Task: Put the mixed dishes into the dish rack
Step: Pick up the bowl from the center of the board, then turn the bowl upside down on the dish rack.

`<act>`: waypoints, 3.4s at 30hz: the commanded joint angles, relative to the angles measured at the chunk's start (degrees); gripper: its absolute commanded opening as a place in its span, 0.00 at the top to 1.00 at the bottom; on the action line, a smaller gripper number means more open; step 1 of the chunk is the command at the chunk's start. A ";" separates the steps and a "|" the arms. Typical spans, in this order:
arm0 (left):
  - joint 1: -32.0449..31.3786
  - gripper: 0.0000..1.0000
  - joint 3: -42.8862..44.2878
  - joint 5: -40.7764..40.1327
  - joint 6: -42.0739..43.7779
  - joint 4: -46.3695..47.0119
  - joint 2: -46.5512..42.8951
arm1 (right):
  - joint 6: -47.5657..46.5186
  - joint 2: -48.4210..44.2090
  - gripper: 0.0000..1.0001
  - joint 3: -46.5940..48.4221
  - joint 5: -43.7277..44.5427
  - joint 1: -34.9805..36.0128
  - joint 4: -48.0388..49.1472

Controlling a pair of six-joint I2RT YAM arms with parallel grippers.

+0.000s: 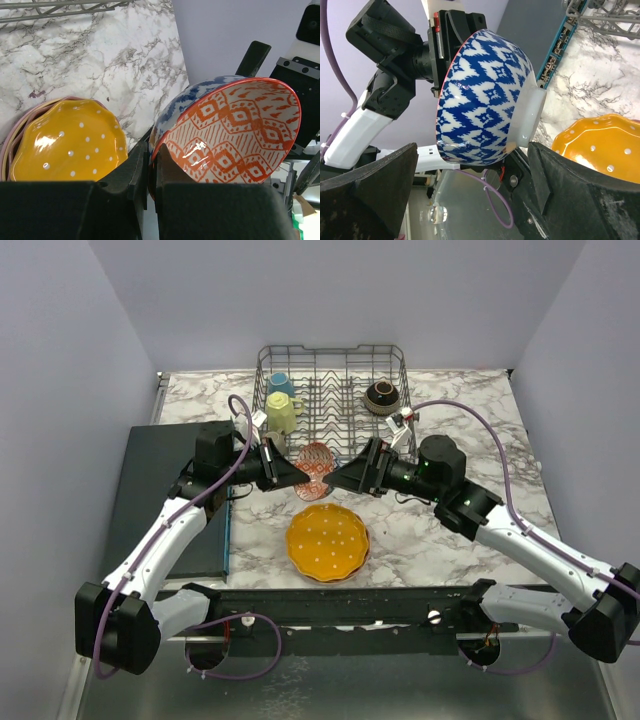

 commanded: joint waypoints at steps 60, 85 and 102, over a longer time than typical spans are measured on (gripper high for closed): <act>0.34 1.00 -3.49 3.69 -3.65 8.36 -0.29 | 7.95 0.95 0.28 -5.81 3.26 -0.31 16.33; 0.34 0.57 -3.40 1.76 -0.35 5.58 0.04 | 2.20 -0.84 0.73 -2.12 11.27 -0.29 5.97; 0.47 0.45 1.63 -8.61 11.99 -9.32 -2.11 | -11.04 2.42 0.75 12.89 26.83 -1.39 -19.31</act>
